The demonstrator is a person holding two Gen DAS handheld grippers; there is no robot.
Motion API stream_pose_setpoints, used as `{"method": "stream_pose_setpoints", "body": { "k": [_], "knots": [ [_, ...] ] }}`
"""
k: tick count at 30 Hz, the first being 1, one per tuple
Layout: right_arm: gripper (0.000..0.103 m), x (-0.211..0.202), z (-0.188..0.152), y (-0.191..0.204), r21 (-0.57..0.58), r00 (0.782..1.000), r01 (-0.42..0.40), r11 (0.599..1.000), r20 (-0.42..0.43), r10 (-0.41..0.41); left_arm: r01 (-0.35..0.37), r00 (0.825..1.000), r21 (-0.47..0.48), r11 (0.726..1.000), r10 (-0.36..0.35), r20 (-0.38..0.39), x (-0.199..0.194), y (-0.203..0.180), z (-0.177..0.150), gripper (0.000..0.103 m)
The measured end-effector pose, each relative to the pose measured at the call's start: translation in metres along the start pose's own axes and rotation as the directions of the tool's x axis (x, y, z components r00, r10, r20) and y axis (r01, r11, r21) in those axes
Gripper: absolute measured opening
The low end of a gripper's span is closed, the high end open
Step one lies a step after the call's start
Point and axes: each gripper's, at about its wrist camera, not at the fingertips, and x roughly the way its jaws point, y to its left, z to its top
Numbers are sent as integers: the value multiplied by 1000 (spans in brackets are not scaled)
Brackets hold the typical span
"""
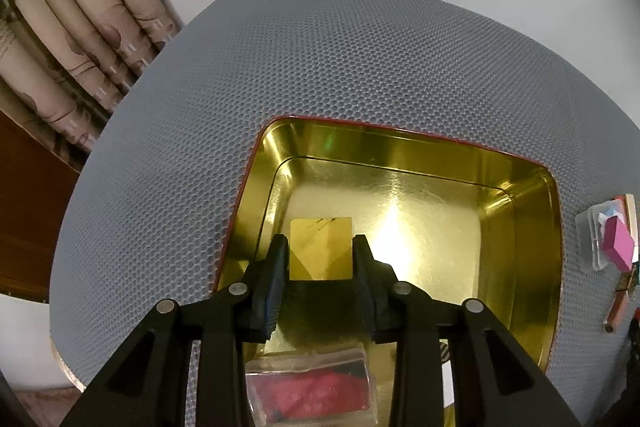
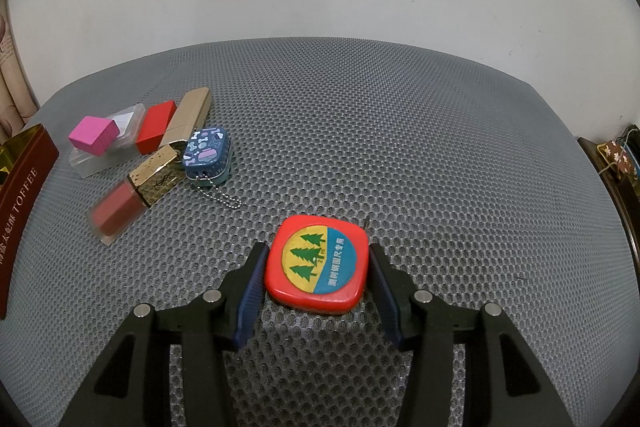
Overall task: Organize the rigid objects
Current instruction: 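Carry the yellow cube into the tin and open the left gripper, then carry the red tape measure into the tin and open the right gripper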
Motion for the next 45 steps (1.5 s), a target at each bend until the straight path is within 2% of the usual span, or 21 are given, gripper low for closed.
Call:
{"method": "stream_pose_setpoints", "body": {
  "k": [7,8,13,18,26,29,31,36,43,45],
  "knots": [
    [51,5,1,0,-2,1000,2,1000,-1,-2,25,999,-19,1000,-24,34,-17,0,-8,35],
    [51,8,11,-9,-1,1000,2,1000,-1,-2,24,999,-19,1000,-23,39,-19,-1,-10,36],
    [51,7,17,-9,-1,1000,2,1000,-1,-2,-42,994,-5,999,42,103,-43,-5,-29,37],
    [49,8,16,-12,-2,1000,4,1000,0,-4,-65,984,0,998,64,163,-71,-3,-49,37],
    [49,8,12,-15,-5,1000,8,1000,0,-8,-103,968,17,995,96,231,-101,7,-82,49],
    [49,2,12,-13,-7,1000,11,1000,0,-11,-125,962,20,992,116,246,-107,11,-95,55],
    [49,1,13,-15,-8,1000,12,1000,-3,-12,-114,962,3,993,110,248,-111,17,-103,57],
    [49,-13,13,-13,-15,1000,19,1000,-9,-19,-66,974,-85,994,82,213,-112,38,-123,62],
    [49,-38,20,-10,-52,1000,17,998,17,-17,-60,969,-143,988,92,230,-112,49,-125,73],
    [49,-44,23,-8,-61,1000,6,998,25,-5,-68,968,-144,987,100,229,-111,49,-126,73]
  ]
}}
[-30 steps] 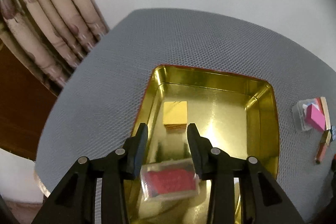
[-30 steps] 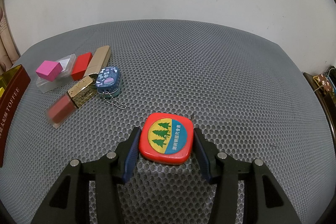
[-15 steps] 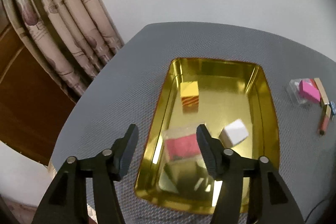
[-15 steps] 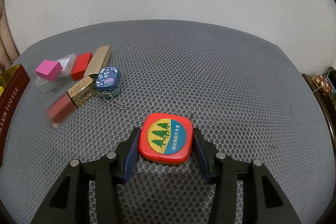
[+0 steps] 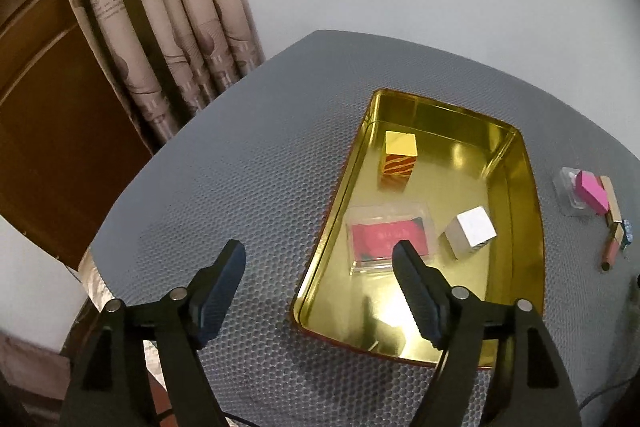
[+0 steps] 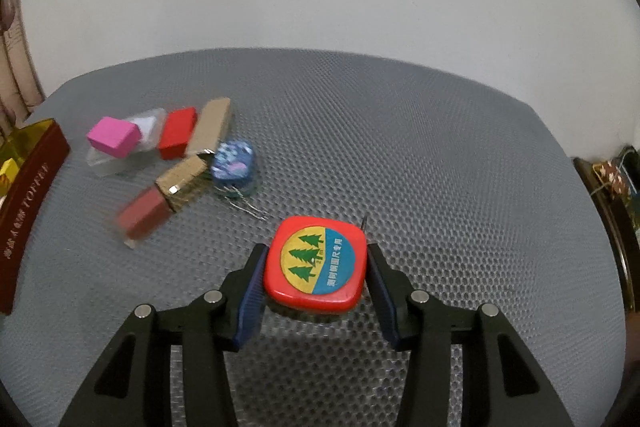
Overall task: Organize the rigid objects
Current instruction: 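Carry the red tape measure into the tin and open the right gripper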
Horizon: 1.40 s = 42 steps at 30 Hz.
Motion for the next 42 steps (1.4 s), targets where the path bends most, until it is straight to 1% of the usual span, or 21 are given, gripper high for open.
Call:
{"method": "stream_pose_setpoints", "body": {
  "k": [4,5,8,11,14,15,18,19,22,23,25,31,32,34,36,38,42],
  "knots": [
    [49,-14,6,13,-34,999,-31,999,21,32,5,1000,-11,1000,-5,-11,1,2,0,75],
    [49,-23,1,9,-40,999,-38,998,24,39,10,1000,-17,1000,-10,-13,1,3,1,75],
    [49,-41,0,18,-81,996,-77,994,41,80,8,1000,-32,999,-8,-17,1,8,1,76],
    [49,-48,3,34,-121,991,-118,986,52,125,10,1000,-48,999,-11,-20,3,11,1,77],
    [49,-63,5,51,-168,982,-165,972,62,178,-3,1000,-66,998,1,-17,2,14,2,77],
    [49,-79,1,58,-182,979,-177,967,63,191,-4,1000,-69,998,3,-16,2,15,2,77],
    [49,-94,4,78,-235,967,-228,945,60,248,-6,1000,-89,996,4,-17,2,20,3,79],
    [49,-104,12,86,-249,964,-238,939,59,259,-7,1000,-98,995,6,-17,2,22,3,79],
    [49,-128,22,105,-297,951,-278,913,48,305,-13,1000,-111,994,11,-17,3,28,4,79],
    [49,-128,29,119,-309,949,-285,907,43,313,-15,1000,-115,993,14,-17,3,30,4,79],
    [49,-127,32,142,-339,941,-309,889,27,337,-23,1000,-126,992,21,-19,4,34,5,79],
    [49,-140,31,175,-404,923,-355,843,-10,384,-49,998,-178,983,44,-33,10,50,5,79],
    [49,-129,31,192,-412,920,-363,836,-18,390,-54,998,-186,981,48,-36,11,53,6,79],
    [49,-127,29,205,-424,915,-378,823,-34,403,-71,997,-202,977,64,-39,12,58,6,79],
    [49,-121,27,221,-442,908,-393,806,-48,416,-98,995,-206,974,94,-27,11,61,7,79],
    [49,-112,25,238,-455,906,-399,796,-59,420,-108,994,-209,972,107,-17,11,63,7,80],
    [49,-103,22,258,-471,905,-405,784,-87,416,-102,995,-216,971,98,-28,14,65,8,80]
  ]
}}
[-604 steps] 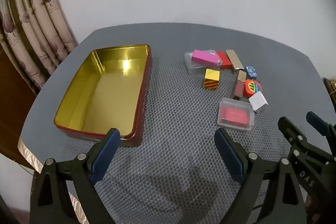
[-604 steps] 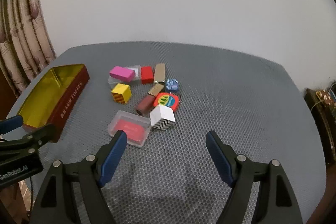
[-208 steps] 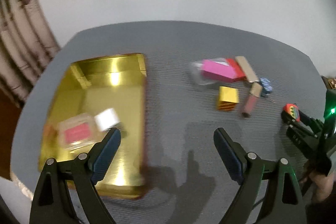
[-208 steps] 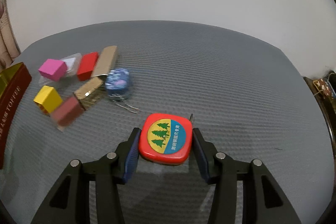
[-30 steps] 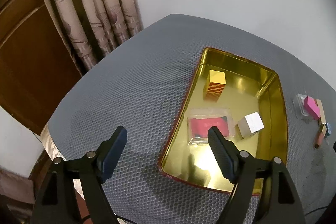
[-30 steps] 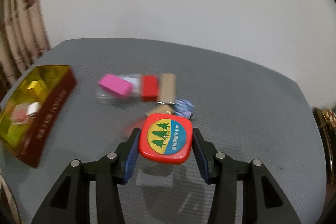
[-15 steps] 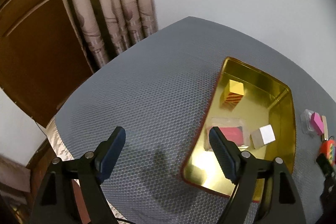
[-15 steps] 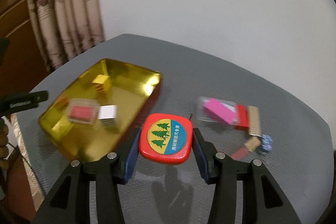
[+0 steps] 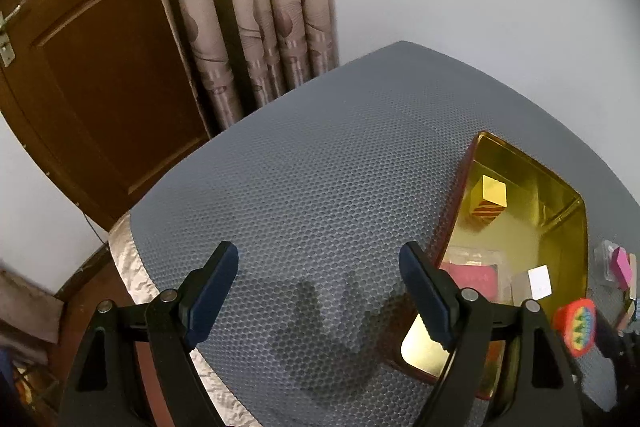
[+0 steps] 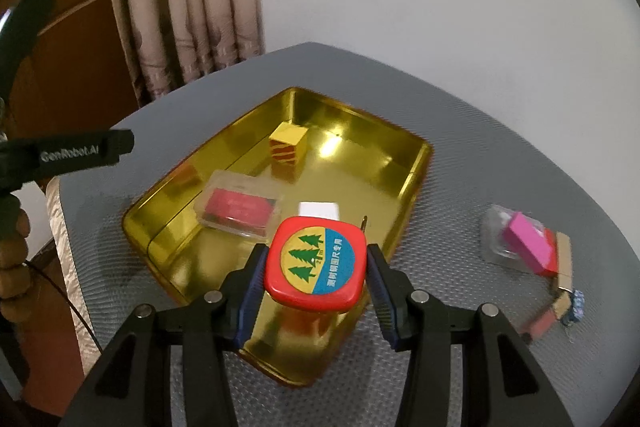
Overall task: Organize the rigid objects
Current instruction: 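Carry the red tape measure into the tin and open the right gripper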
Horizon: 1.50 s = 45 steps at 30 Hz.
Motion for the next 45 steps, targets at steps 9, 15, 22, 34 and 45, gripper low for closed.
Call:
{"method": "stream_pose_setpoints", "body": {
  "k": [9,15,22,34,45],
  "knots": [
    [49,20,2,4,20,999,15,1000,-41,-14,-2,1000,8,1000,2,14,0,-2,1,82],
    [49,28,0,6,19,998,21,1000,-62,-20,-7,1000,-6,1000,7,-2,4,0,0,82],
    [49,32,-3,8,21,997,21,1000,-73,-20,-7,1000,4,1000,7,-2,5,-2,0,82],
    [49,33,-3,9,12,996,45,999,-73,-44,-8,1000,9,1000,8,1,6,-5,-2,82],
    [57,29,1,12,8,997,42,999,-62,-42,-5,1000,20,1000,5,5,6,-9,-2,82]
  ]
}}
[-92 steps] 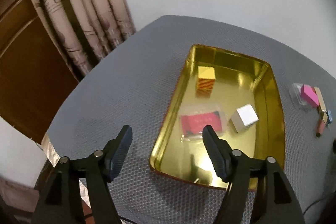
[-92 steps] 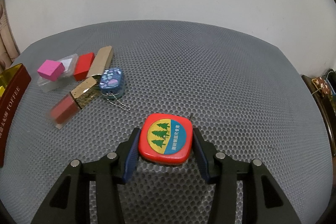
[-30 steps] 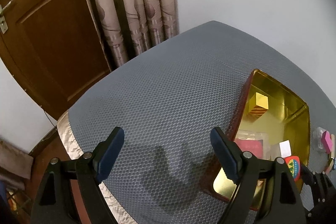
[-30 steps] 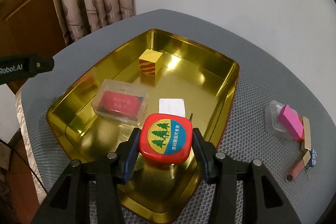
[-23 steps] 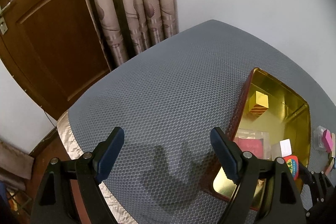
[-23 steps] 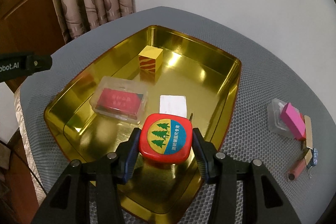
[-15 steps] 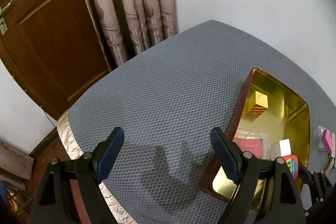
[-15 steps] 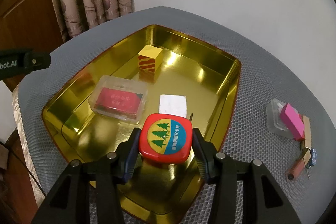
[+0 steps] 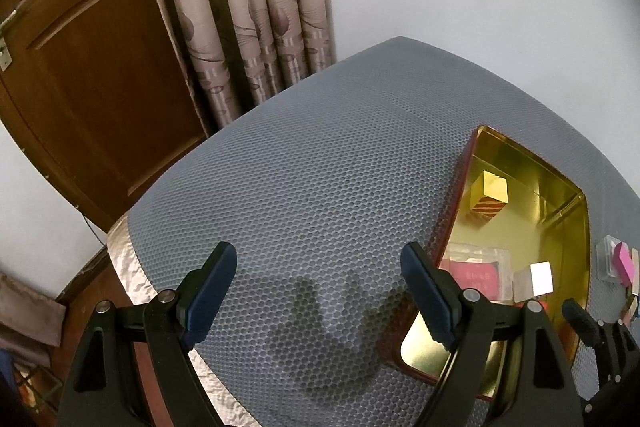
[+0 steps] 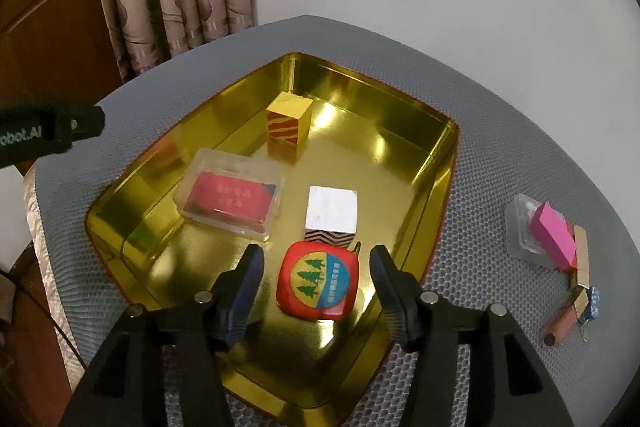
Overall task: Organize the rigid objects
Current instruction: 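Carry the red tape measure into the tin and open the right gripper, then move the right gripper to the blue patterned tin and grasp it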
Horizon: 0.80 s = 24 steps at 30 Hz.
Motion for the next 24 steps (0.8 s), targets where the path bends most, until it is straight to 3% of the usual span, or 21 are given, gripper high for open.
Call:
{"method": "stream_pose_setpoints", "body": {
  "k": [11,18,24],
  "knots": [
    [57,-45,-9,-33,80,997,-1,997,79,-5,1,1000,37,999,-1,13,-2,-7,-3,82],
    [57,-65,-42,-111,197,990,112,974,67,-128,4,1000,71,998,-6,24,-5,-15,-5,82],
    [57,-73,-75,-192,362,969,219,906,27,-245,9,999,113,994,-13,36,-8,-25,-10,82]
  ]
}}
